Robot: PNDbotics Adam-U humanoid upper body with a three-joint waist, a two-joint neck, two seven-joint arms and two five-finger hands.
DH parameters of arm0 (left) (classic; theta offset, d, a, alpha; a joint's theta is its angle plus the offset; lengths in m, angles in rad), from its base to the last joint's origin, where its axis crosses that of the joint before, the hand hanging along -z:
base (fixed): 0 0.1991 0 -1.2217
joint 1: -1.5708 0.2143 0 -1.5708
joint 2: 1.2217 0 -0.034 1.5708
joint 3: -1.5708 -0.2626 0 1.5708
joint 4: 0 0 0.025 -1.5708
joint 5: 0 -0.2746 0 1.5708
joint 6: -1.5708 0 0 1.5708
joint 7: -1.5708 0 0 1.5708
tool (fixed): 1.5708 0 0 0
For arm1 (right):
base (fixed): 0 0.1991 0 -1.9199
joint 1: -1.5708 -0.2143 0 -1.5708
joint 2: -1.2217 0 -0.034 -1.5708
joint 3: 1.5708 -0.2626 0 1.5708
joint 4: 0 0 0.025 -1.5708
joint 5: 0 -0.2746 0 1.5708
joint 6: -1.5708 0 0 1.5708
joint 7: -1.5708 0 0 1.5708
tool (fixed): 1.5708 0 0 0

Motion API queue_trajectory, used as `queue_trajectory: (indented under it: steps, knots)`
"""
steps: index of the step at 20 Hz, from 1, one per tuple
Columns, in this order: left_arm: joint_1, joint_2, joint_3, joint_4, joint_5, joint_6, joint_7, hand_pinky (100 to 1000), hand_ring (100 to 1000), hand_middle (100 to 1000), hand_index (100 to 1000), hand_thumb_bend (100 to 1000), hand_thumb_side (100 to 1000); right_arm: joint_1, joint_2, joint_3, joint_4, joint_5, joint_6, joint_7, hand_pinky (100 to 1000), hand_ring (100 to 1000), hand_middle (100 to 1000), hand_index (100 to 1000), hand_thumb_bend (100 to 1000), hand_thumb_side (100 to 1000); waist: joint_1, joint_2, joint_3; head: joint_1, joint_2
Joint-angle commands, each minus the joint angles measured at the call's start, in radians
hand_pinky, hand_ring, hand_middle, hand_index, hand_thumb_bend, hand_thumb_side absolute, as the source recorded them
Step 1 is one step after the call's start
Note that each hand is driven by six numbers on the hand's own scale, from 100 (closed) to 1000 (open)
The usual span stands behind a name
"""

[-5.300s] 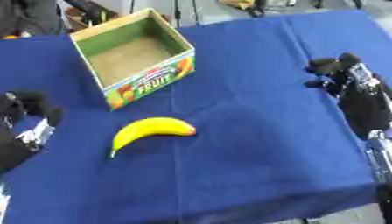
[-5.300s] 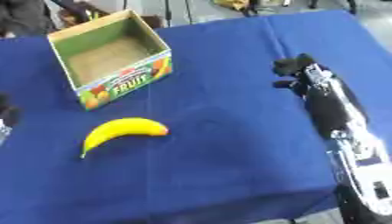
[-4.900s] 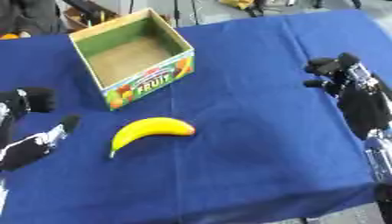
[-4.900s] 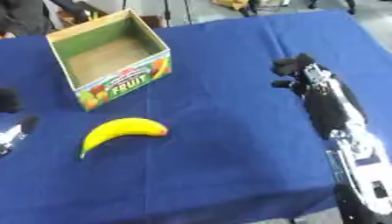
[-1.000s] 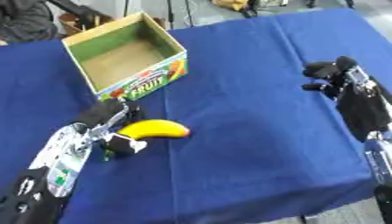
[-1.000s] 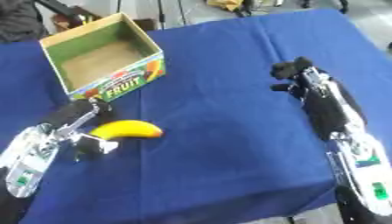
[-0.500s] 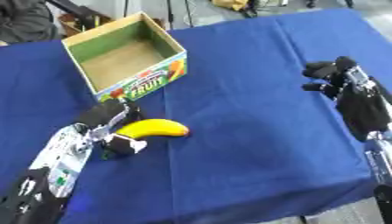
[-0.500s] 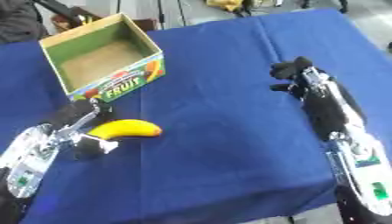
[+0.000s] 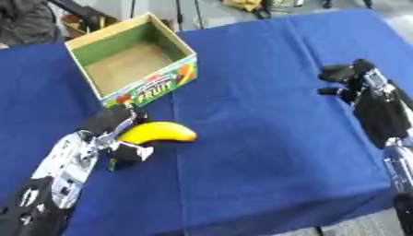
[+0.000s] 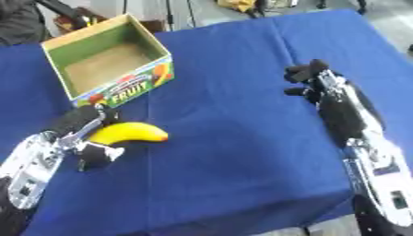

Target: Pick up objects on the table and place them in the box.

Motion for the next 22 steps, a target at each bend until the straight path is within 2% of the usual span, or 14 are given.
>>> queue_trajectory:
  steps: [1, 11, 16, 18, 22]
  knots:
    - [0.002, 0.031, 0.001, -0.015, 0.011, 0.009, -0.009, 467, 429, 425, 601, 184, 237, -0.011, -0.012, -0.001, -0.011, 0.008, -0.002, 0.003, 737, 824, 737, 587, 100, 806, -0.003, -0.008, 0.001, -0.003, 0.005]
    - [-0.003, 0.091, 0.006, -0.098, 0.059, 0.023, -0.054, 458, 421, 418, 593, 166, 227, -0.011, -0.014, -0.001, -0.008, 0.005, -0.002, 0.003, 737, 824, 737, 587, 100, 806, -0.001, -0.015, 0.0, -0.009, 0.005]
    - [-0.004, 0.106, 0.009, -0.123, 0.082, 0.035, -0.067, 441, 406, 405, 581, 100, 225, -0.01, -0.015, -0.002, -0.007, 0.004, -0.003, 0.003, 737, 824, 737, 588, 100, 806, -0.002, -0.016, 0.0, -0.01, 0.005]
    - [-0.007, 0.114, 0.012, -0.135, 0.087, 0.041, -0.066, 401, 359, 386, 560, 100, 216, -0.01, -0.015, -0.002, -0.007, 0.004, -0.003, 0.003, 737, 824, 737, 588, 100, 806, -0.002, -0.017, 0.0, -0.011, 0.005]
    - [-0.019, 0.137, 0.022, -0.167, 0.096, 0.062, -0.054, 282, 206, 277, 465, 100, 169, -0.009, -0.015, -0.003, -0.006, 0.003, -0.003, 0.002, 737, 824, 737, 588, 100, 806, -0.002, -0.019, -0.001, -0.012, 0.005]
